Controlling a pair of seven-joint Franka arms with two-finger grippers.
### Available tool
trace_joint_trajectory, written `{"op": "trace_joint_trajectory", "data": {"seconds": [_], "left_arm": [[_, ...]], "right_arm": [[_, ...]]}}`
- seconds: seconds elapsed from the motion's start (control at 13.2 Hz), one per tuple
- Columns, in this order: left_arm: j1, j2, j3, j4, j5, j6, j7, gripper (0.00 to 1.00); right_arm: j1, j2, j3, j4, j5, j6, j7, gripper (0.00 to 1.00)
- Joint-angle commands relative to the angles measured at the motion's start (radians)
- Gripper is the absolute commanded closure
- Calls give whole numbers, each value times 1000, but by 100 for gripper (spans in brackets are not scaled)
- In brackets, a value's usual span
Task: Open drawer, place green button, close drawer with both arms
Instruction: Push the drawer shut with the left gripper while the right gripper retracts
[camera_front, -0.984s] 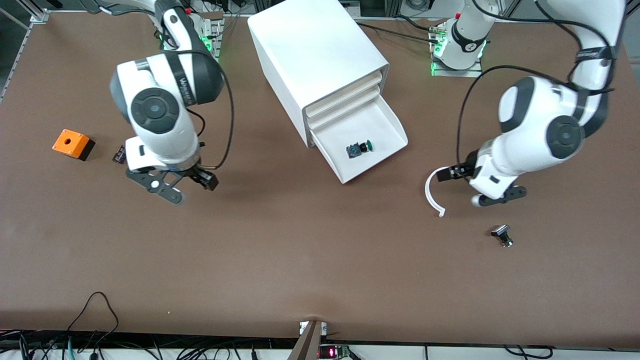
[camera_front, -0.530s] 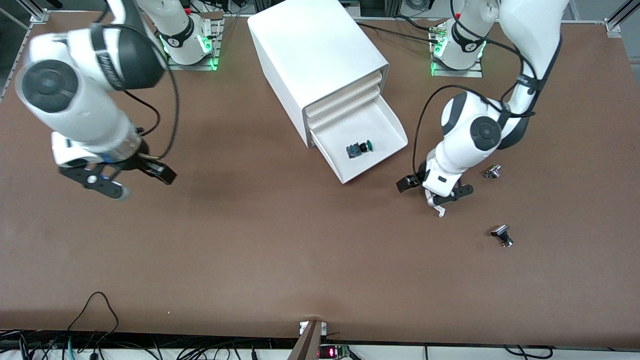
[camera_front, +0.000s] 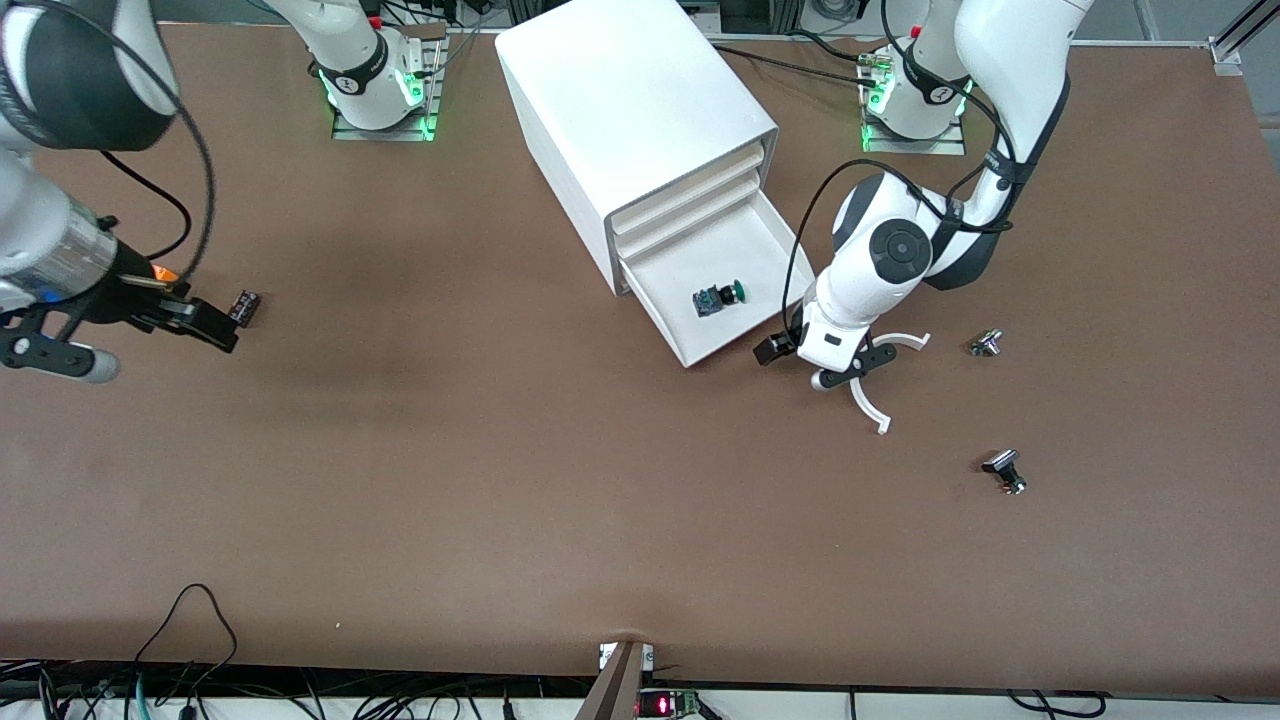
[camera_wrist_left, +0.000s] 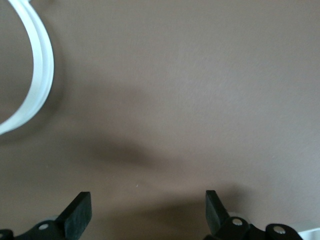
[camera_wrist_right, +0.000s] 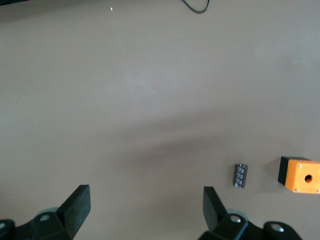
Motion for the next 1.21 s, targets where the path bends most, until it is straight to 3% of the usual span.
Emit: {"op": "trace_joint_trajectory", "data": {"seconds": [0.0,0.23,0.53,0.68,0.83,1.06,1.13], "left_arm": [[-32,-22,5,-37,12,16,-35,0],[-38,-24,-34,-55,7,14,-77,0],[-39,-40,-107,-93,4,6,-113,0],[-39,-56,-159,-113,-59,2,-116,0],[-39,-59,-205,-117,-111,-13,-113,0],[-39,-59,-271,-129,-143,-20,-104,0],[-39,-59,-283,-141,-143,-21,-104,0]], "right_arm": [[-6,-18,-41,2,66,-48,-120,0],[-7,-18,-96,2,65,-113,-201,0],[-7,-32,-96,2,7,-160,-269,0],[-7,-47,-96,-17,-4,-167,-316,0],[-7,-88,-98,-89,-7,-142,-317,0],[-7,-225,-98,-291,-4,-27,-320,0],[-7,-230,-99,-297,-3,-38,-345,0]]}}
